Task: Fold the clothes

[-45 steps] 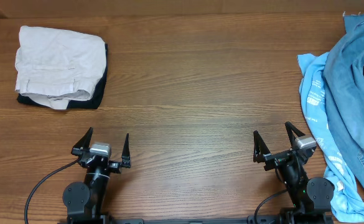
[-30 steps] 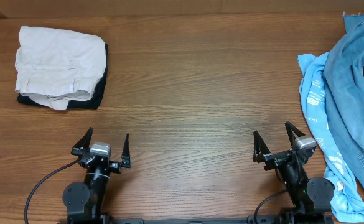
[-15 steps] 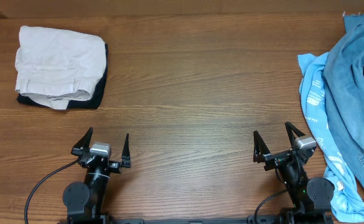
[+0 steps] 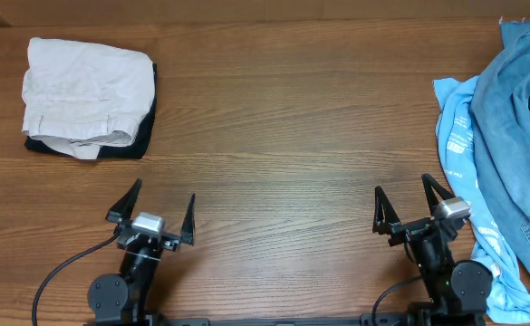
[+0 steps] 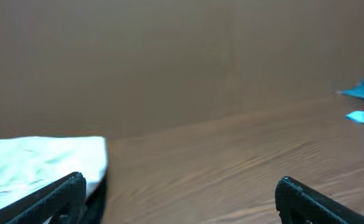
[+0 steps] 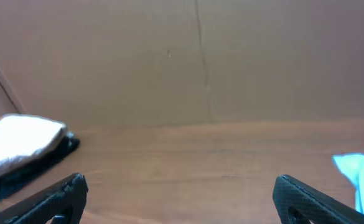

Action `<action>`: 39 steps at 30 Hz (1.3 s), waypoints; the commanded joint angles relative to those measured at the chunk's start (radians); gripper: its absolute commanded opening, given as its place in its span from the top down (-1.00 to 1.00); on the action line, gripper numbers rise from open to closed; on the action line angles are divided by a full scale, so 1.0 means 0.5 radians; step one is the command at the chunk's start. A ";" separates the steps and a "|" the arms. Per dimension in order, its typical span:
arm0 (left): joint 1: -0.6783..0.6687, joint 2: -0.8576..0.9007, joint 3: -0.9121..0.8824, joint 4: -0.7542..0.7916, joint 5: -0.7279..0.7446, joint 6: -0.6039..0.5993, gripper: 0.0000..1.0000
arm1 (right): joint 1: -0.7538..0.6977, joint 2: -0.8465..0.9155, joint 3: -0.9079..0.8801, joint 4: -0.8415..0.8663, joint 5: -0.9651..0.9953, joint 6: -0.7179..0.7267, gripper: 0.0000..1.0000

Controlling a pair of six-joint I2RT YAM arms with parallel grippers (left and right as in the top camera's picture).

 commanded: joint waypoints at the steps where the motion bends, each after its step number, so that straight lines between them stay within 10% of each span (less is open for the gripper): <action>1: 0.004 0.036 0.275 -0.190 0.118 -0.120 -1.00 | 0.008 0.082 0.397 -0.150 0.040 0.056 -1.00; 9: 0.004 1.008 1.283 -0.729 0.236 -0.118 -1.00 | 0.007 0.974 1.501 -0.911 0.336 0.056 -1.00; 17: 0.000 2.628 2.778 -1.997 0.316 -0.082 -1.00 | -0.006 2.353 2.538 -1.418 0.171 0.057 -1.00; 25: 0.003 3.381 2.892 -2.088 0.507 -0.240 -1.00 | -0.109 3.040 2.699 -1.536 0.228 0.197 -1.00; 28: 0.005 3.447 2.898 -1.977 0.719 -0.335 -0.89 | -0.470 3.033 2.704 -1.605 0.298 0.542 -1.00; 39: -0.407 3.339 3.624 -2.110 -0.271 -0.403 -0.95 | -2.083 3.043 2.703 -1.836 0.320 0.702 -1.00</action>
